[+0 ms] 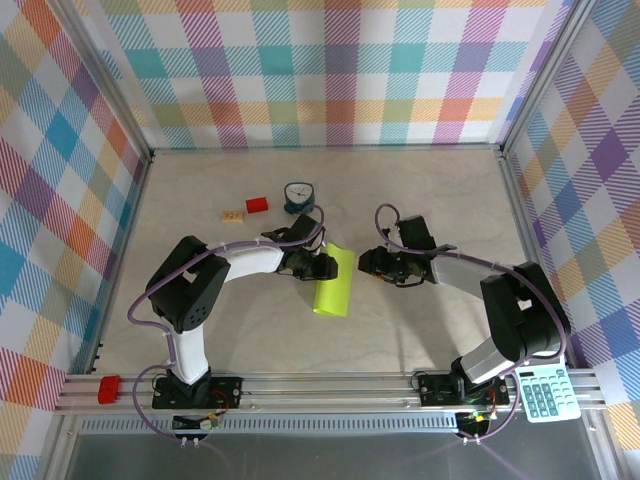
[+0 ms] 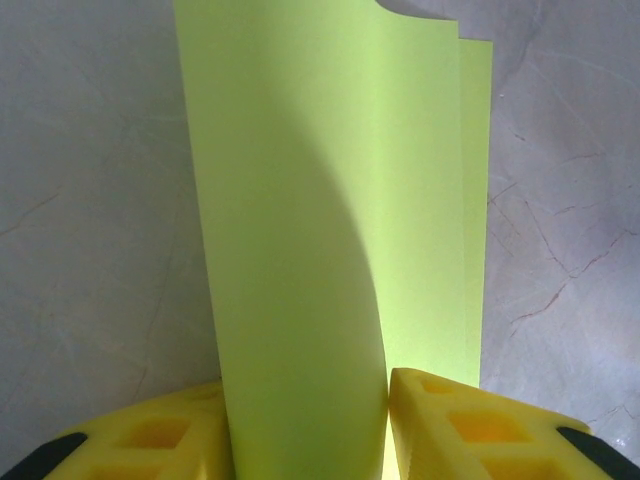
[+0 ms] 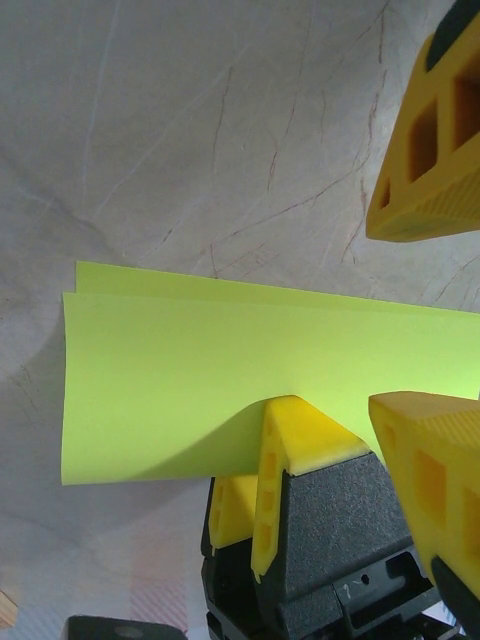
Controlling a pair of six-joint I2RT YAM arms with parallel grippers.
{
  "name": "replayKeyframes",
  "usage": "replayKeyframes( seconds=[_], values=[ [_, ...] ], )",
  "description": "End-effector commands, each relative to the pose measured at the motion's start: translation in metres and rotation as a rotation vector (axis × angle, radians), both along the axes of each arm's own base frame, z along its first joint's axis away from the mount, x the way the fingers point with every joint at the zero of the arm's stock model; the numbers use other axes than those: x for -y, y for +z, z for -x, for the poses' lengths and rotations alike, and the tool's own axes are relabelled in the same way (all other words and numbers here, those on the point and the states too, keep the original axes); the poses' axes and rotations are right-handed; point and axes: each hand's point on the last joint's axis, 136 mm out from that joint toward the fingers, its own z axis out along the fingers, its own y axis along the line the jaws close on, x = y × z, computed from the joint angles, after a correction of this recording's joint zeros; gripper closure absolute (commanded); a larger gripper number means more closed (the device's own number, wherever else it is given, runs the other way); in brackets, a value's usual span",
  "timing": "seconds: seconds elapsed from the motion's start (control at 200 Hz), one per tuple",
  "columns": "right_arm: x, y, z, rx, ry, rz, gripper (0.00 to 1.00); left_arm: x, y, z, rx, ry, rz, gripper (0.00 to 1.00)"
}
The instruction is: Fold a paper plane with a square sheet of paper (fold left side to right side)
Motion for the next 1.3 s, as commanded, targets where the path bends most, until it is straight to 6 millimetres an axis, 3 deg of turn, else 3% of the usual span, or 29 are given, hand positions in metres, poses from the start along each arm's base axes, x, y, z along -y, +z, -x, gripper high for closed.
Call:
replayKeyframes(
  seconds=[0.0,0.41,1.295],
  values=[
    [0.000,-0.006,0.007,-0.026,0.022,0.001,0.57,-0.018,-0.046,0.014,-0.049,-0.011,-0.141,0.58],
    [-0.013,-0.015,0.001,-0.062,0.036,-0.063,0.61,-0.017,-0.046,0.016,-0.055,-0.029,-0.136,0.58],
    [-0.005,-0.006,0.000,-0.016,0.026,-0.016,0.60,-0.018,-0.050,0.019,-0.068,-0.060,-0.153,0.53]
  ],
)
